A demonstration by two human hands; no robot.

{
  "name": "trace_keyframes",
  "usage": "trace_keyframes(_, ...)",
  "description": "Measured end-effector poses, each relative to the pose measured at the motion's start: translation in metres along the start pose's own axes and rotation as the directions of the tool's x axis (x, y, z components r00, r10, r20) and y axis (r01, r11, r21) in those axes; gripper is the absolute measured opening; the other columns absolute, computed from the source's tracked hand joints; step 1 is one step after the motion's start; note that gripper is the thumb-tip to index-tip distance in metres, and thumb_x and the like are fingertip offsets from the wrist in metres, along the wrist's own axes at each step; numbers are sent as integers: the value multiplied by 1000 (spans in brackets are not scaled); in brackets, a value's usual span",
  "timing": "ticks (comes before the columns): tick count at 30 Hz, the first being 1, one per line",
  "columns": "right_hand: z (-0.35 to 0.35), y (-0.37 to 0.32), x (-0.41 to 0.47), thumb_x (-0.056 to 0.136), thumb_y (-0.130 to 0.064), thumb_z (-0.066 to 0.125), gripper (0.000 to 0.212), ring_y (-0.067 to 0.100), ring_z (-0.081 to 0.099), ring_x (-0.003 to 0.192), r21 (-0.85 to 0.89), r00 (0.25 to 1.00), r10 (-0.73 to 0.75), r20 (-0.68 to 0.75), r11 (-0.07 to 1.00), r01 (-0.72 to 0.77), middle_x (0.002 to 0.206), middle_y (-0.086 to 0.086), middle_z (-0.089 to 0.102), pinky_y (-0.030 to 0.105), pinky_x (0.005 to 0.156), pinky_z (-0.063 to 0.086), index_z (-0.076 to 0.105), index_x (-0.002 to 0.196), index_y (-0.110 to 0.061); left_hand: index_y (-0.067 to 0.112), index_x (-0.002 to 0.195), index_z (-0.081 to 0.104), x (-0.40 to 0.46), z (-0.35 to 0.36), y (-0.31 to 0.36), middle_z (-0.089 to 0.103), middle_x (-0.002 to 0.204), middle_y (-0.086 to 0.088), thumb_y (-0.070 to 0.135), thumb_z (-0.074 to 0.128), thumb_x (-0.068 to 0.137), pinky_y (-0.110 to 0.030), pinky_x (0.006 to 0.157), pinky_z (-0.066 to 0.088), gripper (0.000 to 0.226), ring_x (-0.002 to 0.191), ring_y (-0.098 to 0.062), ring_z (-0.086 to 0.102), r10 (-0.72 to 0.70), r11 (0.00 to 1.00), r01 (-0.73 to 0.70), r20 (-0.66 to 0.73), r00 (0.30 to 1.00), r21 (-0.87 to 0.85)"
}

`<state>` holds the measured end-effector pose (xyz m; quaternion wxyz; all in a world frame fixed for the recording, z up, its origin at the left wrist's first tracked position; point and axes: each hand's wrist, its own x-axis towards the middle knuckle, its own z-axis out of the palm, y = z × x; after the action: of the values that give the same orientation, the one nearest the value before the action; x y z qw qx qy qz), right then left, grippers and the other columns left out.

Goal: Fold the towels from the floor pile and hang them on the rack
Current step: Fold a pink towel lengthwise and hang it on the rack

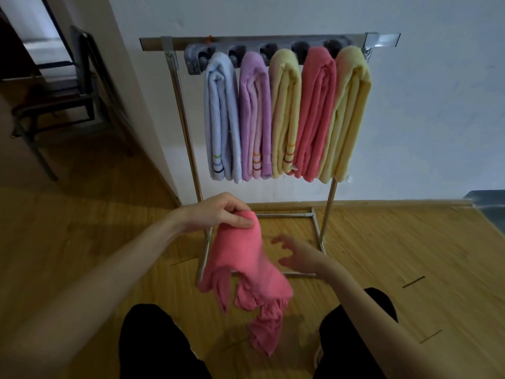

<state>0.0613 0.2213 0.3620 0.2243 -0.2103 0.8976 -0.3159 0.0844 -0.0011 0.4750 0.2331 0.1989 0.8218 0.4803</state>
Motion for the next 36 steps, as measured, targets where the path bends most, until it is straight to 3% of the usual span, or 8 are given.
trace_keyframes(5,-16,-42,-11,61,-8,59,59,27,57,116,591,952,-303,-36,762,264,119,10,62,38,101,45,58,119,-8,15,98,72,2,1,4,70,89,5,18,61,90,-21,73,50,14,85,-10,65,-38,998,35,67,997,50)
trace_keyframes(8,-17,-43,-5,67,-17,66,46,37,55,94,603,943,-318,101,773,196,99,21,58,58,87,40,57,103,10,15,96,72,0,2,1,69,83,9,15,61,90,-19,69,49,12,80,-6,65,-56,997,53,58,997,63)
trace_keyframes(17,-38,-38,-18,84,-22,66,17,17,53,72,645,931,-336,142,745,171,75,3,54,25,66,42,58,77,-9,26,61,71,-20,3,-36,55,54,11,48,69,73,-13,47,34,25,48,-3,47,-123,992,124,32,992,-24)
trace_keyframes(21,-48,-25,-19,76,-18,69,15,14,55,68,734,968,-239,71,670,112,73,1,59,19,58,45,57,77,-10,17,95,73,-33,-12,-49,69,80,-5,39,74,76,-17,61,48,29,69,-14,64,-142,990,143,34,989,-13)
trace_keyframes(25,-78,-34,-8,90,-1,59,20,31,60,90,660,916,-380,127,722,208,103,20,61,31,73,53,52,108,-2,15,130,42,-37,-37,-34,65,106,-20,5,58,91,-23,64,55,44,76,-19,68,-128,990,131,85,988,-42)
trace_keyframes(29,-104,-61,5,89,18,42,36,20,59,114,407,811,-448,377,866,289,114,7,66,32,97,45,59,117,5,9,106,60,-38,-58,-17,61,111,-11,-1,52,93,-22,84,51,18,98,-10,62,-96,977,83,55,994,196)
trace_keyframes(33,-113,-98,31,81,16,42,47,3,53,121,23,777,-234,585,962,272,119,-11,66,17,106,35,68,114,-5,14,96,74,-33,-74,-16,66,104,3,1,48,92,-9,81,44,29,92,3,59,-220,856,146,94,971,496)
trace_keyframes(36,-113,-121,47,79,9,45,50,7,51,122,-220,859,-96,504,947,235,122,-11,65,22,110,32,71,113,-15,22,113,70,-32,-85,-21,61,110,14,4,47,91,-10,83,45,37,98,4,56,-299,786,214,53,953,580)
